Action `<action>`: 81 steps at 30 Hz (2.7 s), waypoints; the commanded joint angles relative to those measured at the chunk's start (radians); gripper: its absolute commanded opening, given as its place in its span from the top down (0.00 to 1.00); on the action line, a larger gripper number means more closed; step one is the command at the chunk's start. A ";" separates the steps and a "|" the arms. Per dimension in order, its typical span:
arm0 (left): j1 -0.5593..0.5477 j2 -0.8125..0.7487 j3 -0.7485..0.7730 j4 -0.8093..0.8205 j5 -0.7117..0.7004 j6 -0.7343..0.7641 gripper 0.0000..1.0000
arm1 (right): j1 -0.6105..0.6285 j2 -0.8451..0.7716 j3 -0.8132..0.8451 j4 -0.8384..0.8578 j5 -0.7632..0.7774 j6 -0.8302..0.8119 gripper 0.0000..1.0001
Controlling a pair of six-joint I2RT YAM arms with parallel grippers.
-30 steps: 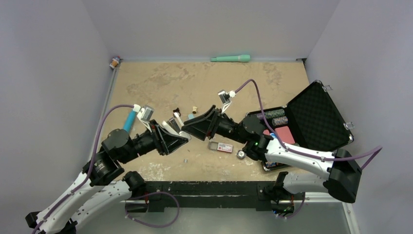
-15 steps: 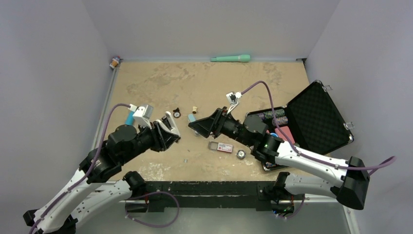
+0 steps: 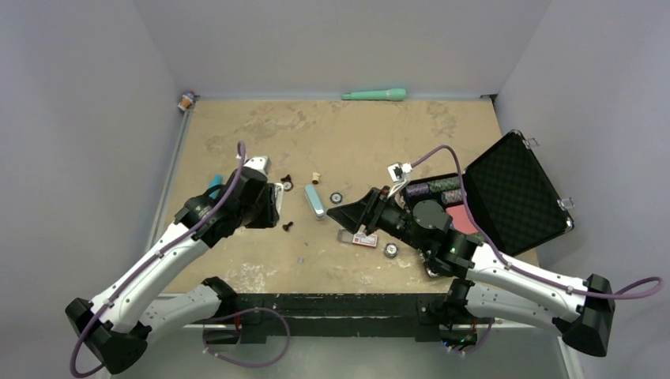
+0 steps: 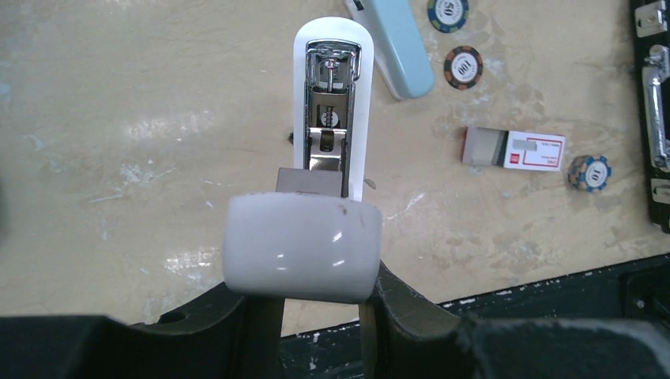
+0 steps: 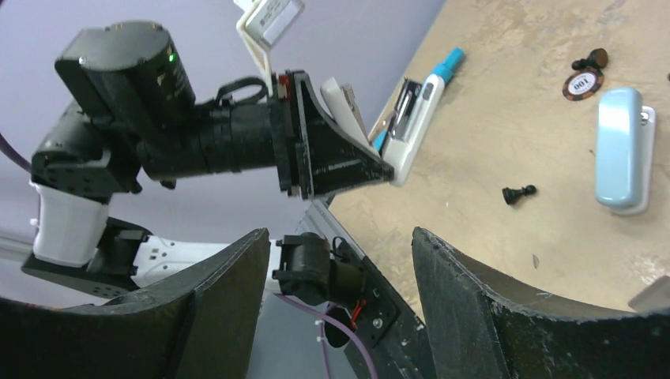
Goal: Unload the staples from the stapler
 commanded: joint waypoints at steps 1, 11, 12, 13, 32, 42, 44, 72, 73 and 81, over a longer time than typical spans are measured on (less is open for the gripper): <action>0.046 0.066 0.087 -0.017 -0.035 0.071 1.00 | -0.002 -0.067 -0.021 -0.034 0.045 0.005 0.30; 0.176 0.258 0.122 0.059 -0.033 0.119 1.00 | -0.002 -0.122 -0.059 -0.062 0.045 0.008 0.30; 0.198 0.275 0.126 0.068 -0.028 0.120 1.00 | -0.002 -0.130 -0.067 -0.063 0.043 0.011 0.30; 0.231 0.292 0.130 0.084 -0.018 0.124 1.00 | -0.002 -0.135 -0.074 -0.063 0.042 0.014 0.30; 0.526 0.819 0.385 0.188 0.069 0.031 1.00 | -0.002 -0.207 -0.121 -0.098 0.038 0.030 0.30; 0.582 1.043 0.582 0.100 0.031 -0.019 1.00 | -0.002 -0.204 -0.112 -0.129 0.034 0.026 0.30; 0.591 1.054 0.596 0.095 0.024 -0.029 1.00 | -0.002 -0.198 -0.110 -0.129 0.033 0.026 0.30; 0.598 0.802 0.476 0.126 0.183 -0.034 0.00 | -0.002 -0.179 -0.128 -0.159 0.077 0.026 0.28; 0.594 0.769 0.456 0.129 0.207 -0.037 0.00 | -0.003 -0.175 -0.127 -0.166 0.085 0.025 0.29; 0.542 0.584 0.299 0.133 0.427 -0.014 0.00 | -0.002 -0.031 -0.093 -0.169 0.095 -0.035 0.29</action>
